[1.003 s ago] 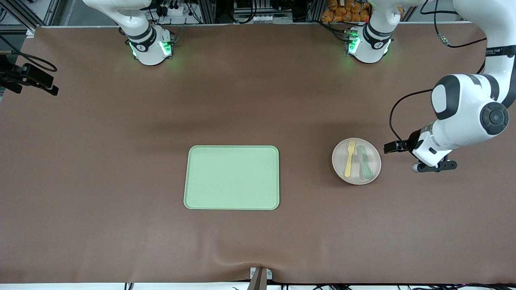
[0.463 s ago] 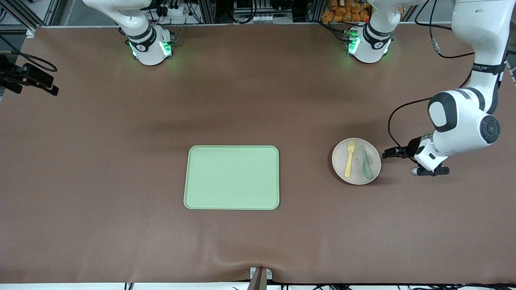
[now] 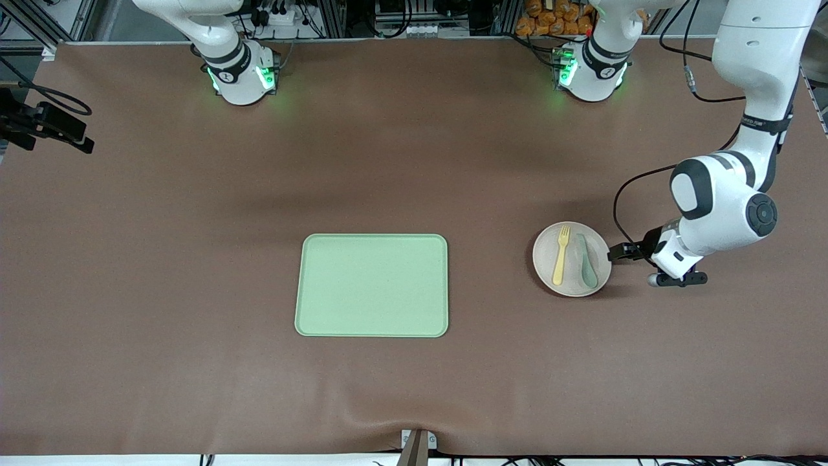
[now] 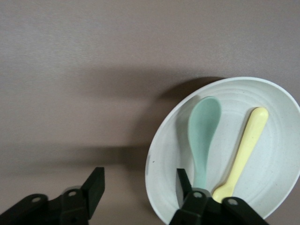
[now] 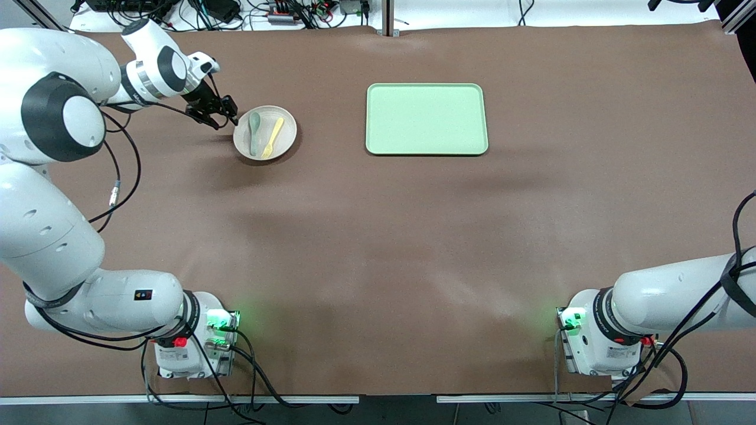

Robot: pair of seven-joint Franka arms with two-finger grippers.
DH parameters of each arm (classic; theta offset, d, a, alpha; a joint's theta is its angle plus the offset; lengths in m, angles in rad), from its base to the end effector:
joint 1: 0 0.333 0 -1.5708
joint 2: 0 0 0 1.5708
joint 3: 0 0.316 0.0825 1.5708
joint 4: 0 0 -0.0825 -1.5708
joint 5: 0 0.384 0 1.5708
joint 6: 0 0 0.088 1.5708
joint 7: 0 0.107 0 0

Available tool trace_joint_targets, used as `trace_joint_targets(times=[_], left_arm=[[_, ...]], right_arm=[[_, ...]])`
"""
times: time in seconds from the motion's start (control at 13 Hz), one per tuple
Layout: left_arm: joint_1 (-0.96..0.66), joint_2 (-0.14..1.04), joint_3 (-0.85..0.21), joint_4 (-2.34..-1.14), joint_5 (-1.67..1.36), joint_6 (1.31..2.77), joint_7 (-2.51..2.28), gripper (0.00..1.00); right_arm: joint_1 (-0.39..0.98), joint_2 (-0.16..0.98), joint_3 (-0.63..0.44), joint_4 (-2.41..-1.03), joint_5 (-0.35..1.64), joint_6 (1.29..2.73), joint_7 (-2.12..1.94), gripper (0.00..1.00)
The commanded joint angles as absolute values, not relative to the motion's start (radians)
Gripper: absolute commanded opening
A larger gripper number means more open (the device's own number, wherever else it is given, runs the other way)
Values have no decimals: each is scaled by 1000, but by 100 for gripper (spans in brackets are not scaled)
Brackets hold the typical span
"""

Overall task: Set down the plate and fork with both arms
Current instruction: 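Close the left gripper on the white plate's rim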

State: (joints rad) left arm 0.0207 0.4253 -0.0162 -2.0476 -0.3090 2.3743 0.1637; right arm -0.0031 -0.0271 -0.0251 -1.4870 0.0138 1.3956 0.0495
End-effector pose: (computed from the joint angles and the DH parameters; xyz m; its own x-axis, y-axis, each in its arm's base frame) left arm 0.5858 -0.0006 0.2219 0.9940 0.0660 -0.0876 0.0834 -0.9737 0.2120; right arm 0.5272 -0.0134 0.6632 0.9951 -0.0751 -0.0649 -0.0760 -0.9970 -0.0112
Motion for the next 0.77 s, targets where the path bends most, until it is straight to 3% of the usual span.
trace_joint_targets(times=[0.0,0.69], left_arm=[[17,439,-28,-2048,-366,2393,178,68],[18,479,-28,-2042,-370,2404,201,48]], right_arm=[[-11,-43,-23,-1497,25,1397,37,100],[-9,-43,-23,-1497,31,1396,38,100]])
